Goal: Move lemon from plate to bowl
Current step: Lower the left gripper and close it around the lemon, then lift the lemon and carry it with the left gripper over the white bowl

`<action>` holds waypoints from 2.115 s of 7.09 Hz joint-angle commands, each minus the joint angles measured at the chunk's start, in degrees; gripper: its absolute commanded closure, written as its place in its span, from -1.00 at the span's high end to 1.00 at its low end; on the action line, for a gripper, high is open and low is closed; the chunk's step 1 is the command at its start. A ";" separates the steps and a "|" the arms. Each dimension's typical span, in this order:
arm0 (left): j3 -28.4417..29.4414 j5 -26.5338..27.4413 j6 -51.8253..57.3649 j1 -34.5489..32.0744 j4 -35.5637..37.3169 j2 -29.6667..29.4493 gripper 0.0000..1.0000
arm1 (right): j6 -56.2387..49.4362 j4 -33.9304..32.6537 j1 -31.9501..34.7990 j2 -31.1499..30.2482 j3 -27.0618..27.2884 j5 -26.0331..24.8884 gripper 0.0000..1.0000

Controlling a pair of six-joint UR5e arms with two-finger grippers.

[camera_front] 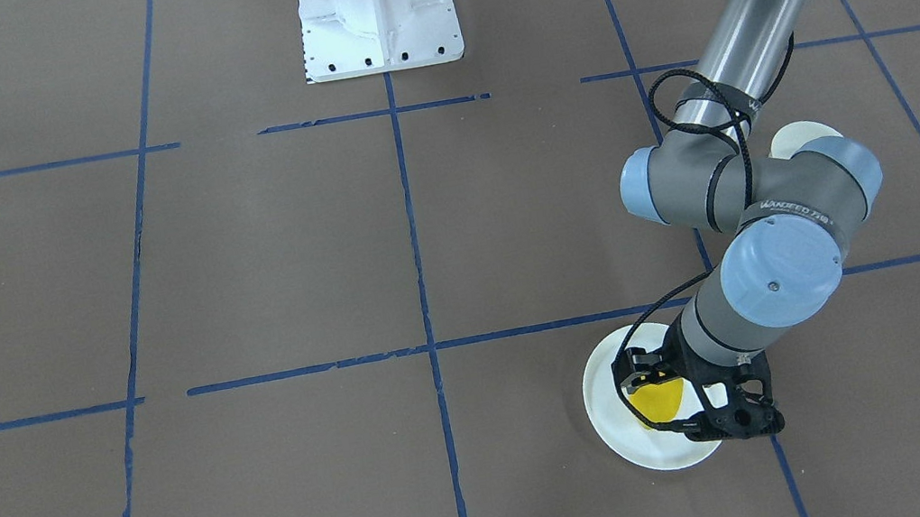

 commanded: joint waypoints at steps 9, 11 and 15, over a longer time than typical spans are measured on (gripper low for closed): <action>5.26 0.69 -2.70 1.78 -7.37 -0.63 -0.80 | 0.00 0.00 0.00 0.00 0.00 0.00 1.00; -6.61 0.25 -2.44 -1.55 -1.09 4.60 -1.00 | 0.00 0.00 0.00 0.00 0.00 0.00 1.00; -43.87 0.95 -2.00 -2.53 7.57 33.02 -1.00 | 0.00 0.00 0.00 0.00 0.00 0.00 1.00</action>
